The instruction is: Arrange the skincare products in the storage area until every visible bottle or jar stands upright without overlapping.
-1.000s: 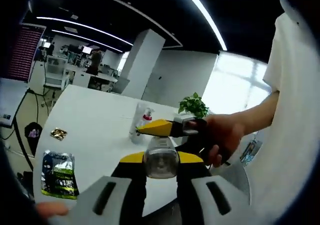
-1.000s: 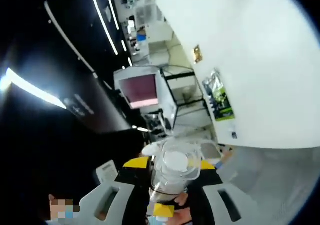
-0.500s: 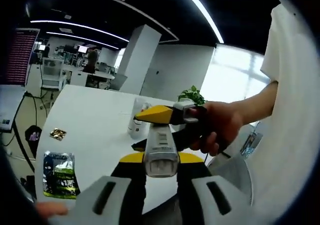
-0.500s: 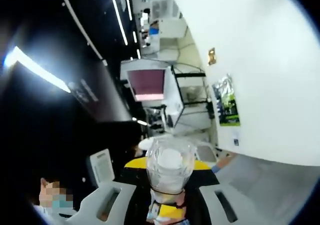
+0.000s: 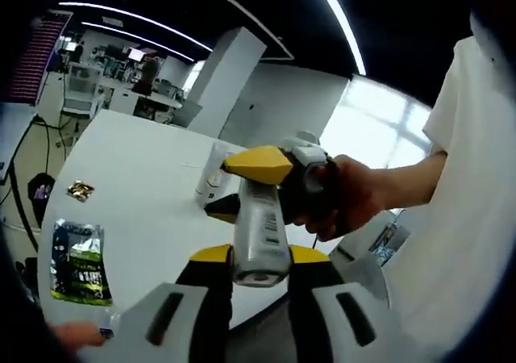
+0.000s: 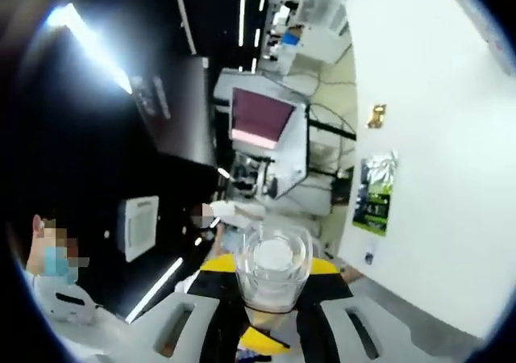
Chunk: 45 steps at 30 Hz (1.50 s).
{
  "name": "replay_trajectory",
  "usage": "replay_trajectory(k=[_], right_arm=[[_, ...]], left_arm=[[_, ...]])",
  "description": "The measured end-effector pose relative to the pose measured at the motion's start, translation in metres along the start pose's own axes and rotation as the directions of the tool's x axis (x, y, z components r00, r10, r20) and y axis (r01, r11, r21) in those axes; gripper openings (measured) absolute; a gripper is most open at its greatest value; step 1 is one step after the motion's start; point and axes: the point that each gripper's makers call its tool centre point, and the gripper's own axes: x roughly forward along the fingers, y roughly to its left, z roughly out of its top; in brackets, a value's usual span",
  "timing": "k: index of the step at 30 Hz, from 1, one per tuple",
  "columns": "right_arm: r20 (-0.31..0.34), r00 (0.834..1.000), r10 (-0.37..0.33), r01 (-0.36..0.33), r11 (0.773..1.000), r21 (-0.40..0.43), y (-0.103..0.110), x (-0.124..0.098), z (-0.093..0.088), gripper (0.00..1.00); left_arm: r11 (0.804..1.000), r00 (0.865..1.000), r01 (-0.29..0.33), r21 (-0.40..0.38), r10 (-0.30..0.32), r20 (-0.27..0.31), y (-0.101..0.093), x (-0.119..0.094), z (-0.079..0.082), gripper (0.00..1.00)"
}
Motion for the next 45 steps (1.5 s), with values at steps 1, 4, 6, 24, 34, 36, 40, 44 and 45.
replay_trajectory(k=[1,4,6,24,34,36,40,44,45], right_arm=[[-0.006,1.000,0.001,-0.001,1.000,-0.014,0.001,0.001,0.000,0.22],[-0.028,1.000,-0.005,0.002,0.992,-0.128,0.003,0.003,0.003,0.22],[-0.047,0.999,0.001,-0.012,0.971,-0.237,0.009,0.003,0.001,0.22],[-0.347,0.927,0.140,-0.300,0.832,-0.467,0.042,0.000,-0.042,0.21],[-0.178,0.984,-0.004,-0.077,0.891,-0.448,0.010,0.006,-0.020,0.26],[-0.135,0.990,-0.048,-0.017,0.897,-0.442,0.002,0.006,-0.017,0.27],[-0.001,0.990,-0.142,0.134,0.943,-0.303,-0.016,0.003,-0.004,0.27],[0.098,0.981,-0.169,0.184,0.969,-0.164,-0.027,0.001,0.003,0.27],[0.102,0.978,-0.180,0.195,0.967,-0.161,-0.029,0.001,0.003,0.26]], left_arm=[[1.000,1.000,0.005,-0.017,-0.005,0.002,0.000,0.000,0.001,0.20],[0.996,0.999,0.033,-0.088,-0.030,0.030,0.001,-0.002,0.006,0.25],[0.990,0.998,0.043,-0.133,-0.035,0.061,0.002,-0.004,0.012,0.25],[0.910,0.952,0.301,-0.286,-0.306,0.027,-0.035,-0.006,0.006,0.18],[0.987,0.994,0.096,-0.130,-0.102,-0.037,-0.007,0.008,-0.001,0.16],[0.995,0.996,0.054,-0.089,-0.059,-0.059,-0.001,0.011,-0.003,0.16],[0.992,0.986,-0.096,0.077,0.105,-0.133,0.018,0.016,-0.007,0.16],[0.977,0.972,-0.147,0.157,0.172,-0.158,0.025,0.017,-0.007,0.16],[0.973,0.970,-0.153,0.171,0.181,-0.163,0.026,0.018,-0.008,0.16]])
